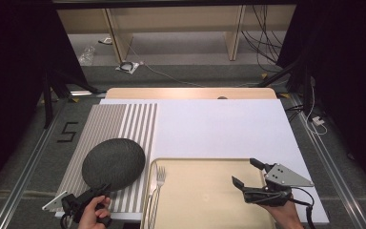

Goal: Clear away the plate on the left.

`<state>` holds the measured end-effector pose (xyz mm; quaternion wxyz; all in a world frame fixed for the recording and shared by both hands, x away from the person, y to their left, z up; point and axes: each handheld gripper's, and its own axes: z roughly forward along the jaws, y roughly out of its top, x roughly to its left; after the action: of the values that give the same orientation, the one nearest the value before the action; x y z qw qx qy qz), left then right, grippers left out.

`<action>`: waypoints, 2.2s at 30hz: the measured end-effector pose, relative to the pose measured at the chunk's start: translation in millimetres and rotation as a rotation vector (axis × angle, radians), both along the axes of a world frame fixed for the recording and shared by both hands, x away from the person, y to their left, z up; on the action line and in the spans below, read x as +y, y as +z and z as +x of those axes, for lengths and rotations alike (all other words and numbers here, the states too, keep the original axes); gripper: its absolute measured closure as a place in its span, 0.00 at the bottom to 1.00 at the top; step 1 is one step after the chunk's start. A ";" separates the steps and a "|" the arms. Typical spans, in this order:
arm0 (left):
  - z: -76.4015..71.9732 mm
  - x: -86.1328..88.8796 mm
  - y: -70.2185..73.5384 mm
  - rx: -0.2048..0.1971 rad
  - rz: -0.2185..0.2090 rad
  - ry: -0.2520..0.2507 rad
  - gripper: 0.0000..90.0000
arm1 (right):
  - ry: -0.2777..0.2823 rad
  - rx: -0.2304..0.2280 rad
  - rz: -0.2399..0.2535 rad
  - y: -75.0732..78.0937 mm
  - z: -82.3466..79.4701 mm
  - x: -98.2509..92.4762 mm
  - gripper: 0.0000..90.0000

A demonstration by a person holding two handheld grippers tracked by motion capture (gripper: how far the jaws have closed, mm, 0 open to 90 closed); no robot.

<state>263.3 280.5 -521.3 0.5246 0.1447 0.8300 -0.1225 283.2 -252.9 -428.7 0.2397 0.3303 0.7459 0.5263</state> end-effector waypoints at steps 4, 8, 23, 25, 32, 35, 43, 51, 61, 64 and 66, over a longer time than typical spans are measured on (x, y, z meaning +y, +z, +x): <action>-0.2 -0.1 -0.7 -0.002 -0.011 0.001 0.94 | 0.000 0.000 0.000 0.1 0.1 -0.3 0.18; -0.3 0.2 -1.6 -0.001 -0.027 0.002 0.94 | 0.001 -0.001 -0.001 0.1 0.0 -0.3 0.18; 0.5 -1.6 2.7 -0.042 -0.053 -0.028 0.94 | 0.001 -0.005 -0.001 0.7 -0.4 -0.7 0.18; 0.1 -2.6 3.3 -0.044 -0.059 -0.038 0.94 | 0.000 -0.004 0.000 0.7 -0.5 -0.8 0.18; 0.7 -8.0 4.7 -0.066 -0.080 -0.079 0.94 | 0.000 -0.005 -0.001 0.6 -0.4 -0.6 0.18; 0.6 -10.0 5.6 -0.072 -0.085 -0.099 0.94 | 0.000 -0.004 -0.001 0.6 -0.5 -0.9 0.18; -0.3 -16.8 8.1 -0.083 -0.088 -0.141 0.94 | 0.000 -0.004 -0.002 0.6 -0.4 -1.0 0.18; -0.7 -24.9 9.9 -0.109 -0.096 -0.188 0.94 | -0.001 -0.003 -0.001 0.6 -0.5 -1.0 0.18; -1.3 -39.3 11.5 -0.110 -0.108 -0.284 0.93 | 0.000 -0.004 0.002 0.4 -0.2 -1.2 0.18; -1.7 -43.6 12.1 -0.112 -0.107 -0.309 0.93 | 0.000 -0.003 0.002 0.4 -0.2 -1.3 0.18; -1.9 -46.0 12.8 -0.116 -0.103 -0.329 0.93 | -0.001 -0.004 0.002 0.5 -0.1 -1.5 0.18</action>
<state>261.4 234.5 -508.5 0.5512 0.2583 0.7562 -0.2402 283.0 -254.4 -428.1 0.2410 0.3298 0.7447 0.5278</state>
